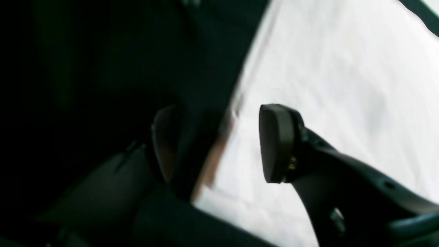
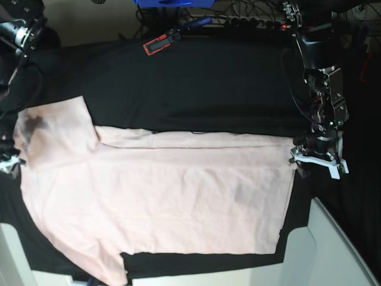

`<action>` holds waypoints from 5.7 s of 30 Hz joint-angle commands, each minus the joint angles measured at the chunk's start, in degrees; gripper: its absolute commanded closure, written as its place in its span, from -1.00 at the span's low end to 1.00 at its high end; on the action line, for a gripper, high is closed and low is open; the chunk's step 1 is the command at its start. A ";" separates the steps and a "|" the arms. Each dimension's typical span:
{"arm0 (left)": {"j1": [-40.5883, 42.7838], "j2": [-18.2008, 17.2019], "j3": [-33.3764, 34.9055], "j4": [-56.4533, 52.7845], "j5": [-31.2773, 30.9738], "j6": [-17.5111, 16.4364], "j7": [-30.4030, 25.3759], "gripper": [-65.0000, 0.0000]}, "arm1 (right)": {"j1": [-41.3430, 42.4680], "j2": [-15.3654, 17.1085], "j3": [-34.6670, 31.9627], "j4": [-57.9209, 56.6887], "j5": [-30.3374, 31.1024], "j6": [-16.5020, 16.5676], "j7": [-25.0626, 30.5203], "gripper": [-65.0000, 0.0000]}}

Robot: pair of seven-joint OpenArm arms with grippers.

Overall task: Fold the T-shirt properly
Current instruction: 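Release the fabric and raise both grippers away from the shirt, then reach the right gripper down to the folded edge and grasp it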

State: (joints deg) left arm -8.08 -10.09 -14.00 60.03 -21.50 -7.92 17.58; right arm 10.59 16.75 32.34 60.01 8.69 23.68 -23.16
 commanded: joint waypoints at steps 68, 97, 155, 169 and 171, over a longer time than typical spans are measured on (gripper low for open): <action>27.20 -4.55 0.15 14.83 0.18 -0.56 -6.20 -0.12 | -9.49 -3.87 13.95 -3.00 0.76 8.10 -2.82 0.00; 27.11 -4.29 0.15 14.83 0.18 -0.56 -6.11 -0.12 | -9.14 -5.46 8.85 2.28 0.94 8.45 -7.74 1.00; 27.81 -4.37 0.15 10.78 0.18 -0.56 -6.29 -0.12 | 25.50 -2.73 -3.28 -21.37 0.67 -0.34 1.05 1.00; 27.99 -4.46 0.15 10.78 0.18 -0.56 -6.29 -0.12 | 31.30 -0.71 -3.28 -36.40 0.67 -4.74 12.74 1.00; 27.99 -4.46 0.15 10.78 0.18 -0.56 -6.29 -0.12 | 31.30 -0.53 -3.28 -36.40 0.67 -5.97 13.71 1.00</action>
State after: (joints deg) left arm 19.75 -13.78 -13.52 70.06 -21.04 -8.78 12.40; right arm 39.68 15.18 28.99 22.74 8.80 17.76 -11.07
